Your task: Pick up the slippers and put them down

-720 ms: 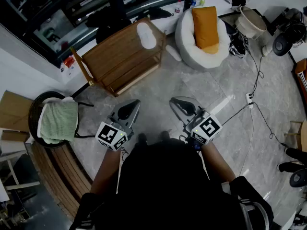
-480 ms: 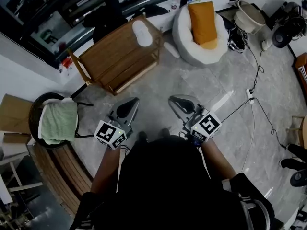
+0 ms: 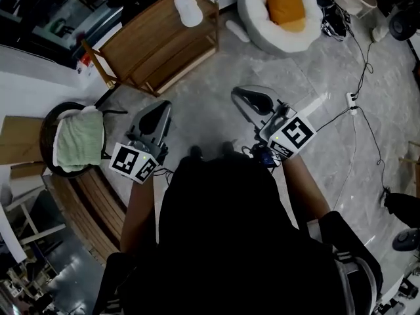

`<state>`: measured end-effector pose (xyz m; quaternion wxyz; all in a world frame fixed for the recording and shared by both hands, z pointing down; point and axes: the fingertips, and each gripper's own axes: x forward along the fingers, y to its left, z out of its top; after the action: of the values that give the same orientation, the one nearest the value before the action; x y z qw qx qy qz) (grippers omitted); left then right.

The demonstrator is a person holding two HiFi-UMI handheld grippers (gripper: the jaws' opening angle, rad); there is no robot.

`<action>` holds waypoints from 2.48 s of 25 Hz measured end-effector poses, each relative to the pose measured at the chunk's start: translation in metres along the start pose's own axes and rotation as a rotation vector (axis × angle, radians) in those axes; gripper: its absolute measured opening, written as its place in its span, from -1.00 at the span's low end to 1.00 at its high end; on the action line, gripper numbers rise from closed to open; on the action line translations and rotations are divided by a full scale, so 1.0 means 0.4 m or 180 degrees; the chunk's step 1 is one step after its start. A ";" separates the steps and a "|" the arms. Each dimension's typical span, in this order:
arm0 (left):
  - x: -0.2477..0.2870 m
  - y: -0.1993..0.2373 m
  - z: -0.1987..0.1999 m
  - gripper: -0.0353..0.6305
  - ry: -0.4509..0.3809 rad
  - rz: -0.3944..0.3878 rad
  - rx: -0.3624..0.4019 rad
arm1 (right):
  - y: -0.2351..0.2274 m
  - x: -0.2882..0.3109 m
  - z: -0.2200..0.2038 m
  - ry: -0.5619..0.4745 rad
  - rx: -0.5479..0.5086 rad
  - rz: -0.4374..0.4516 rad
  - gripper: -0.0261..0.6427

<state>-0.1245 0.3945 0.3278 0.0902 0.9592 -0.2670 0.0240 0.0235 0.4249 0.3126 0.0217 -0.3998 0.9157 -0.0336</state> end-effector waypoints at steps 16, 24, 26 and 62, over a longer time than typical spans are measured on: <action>0.043 0.140 -0.008 -0.86 0.0026 -0.0066 -0.0102 | -0.089 0.105 -0.035 0.0097 0.0071 -0.0125 -0.82; 0.109 0.359 0.050 -0.86 -0.0077 -0.0283 -0.0035 | -0.163 0.335 -0.010 0.0085 0.0087 -0.0178 -0.82; 0.120 0.424 0.068 -0.86 -0.0094 -0.0311 -0.0033 | -0.183 0.401 0.009 0.0063 0.0066 -0.0208 -0.82; 0.760 0.708 0.036 -0.86 0.0509 0.0213 -0.0379 | -0.923 0.559 -0.087 -0.0022 0.1306 0.0305 -0.69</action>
<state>-0.0104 -0.0008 0.3877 0.1672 0.9377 -0.2917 0.0875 0.1390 0.0121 0.3733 0.1074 -0.3432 0.9075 -0.2170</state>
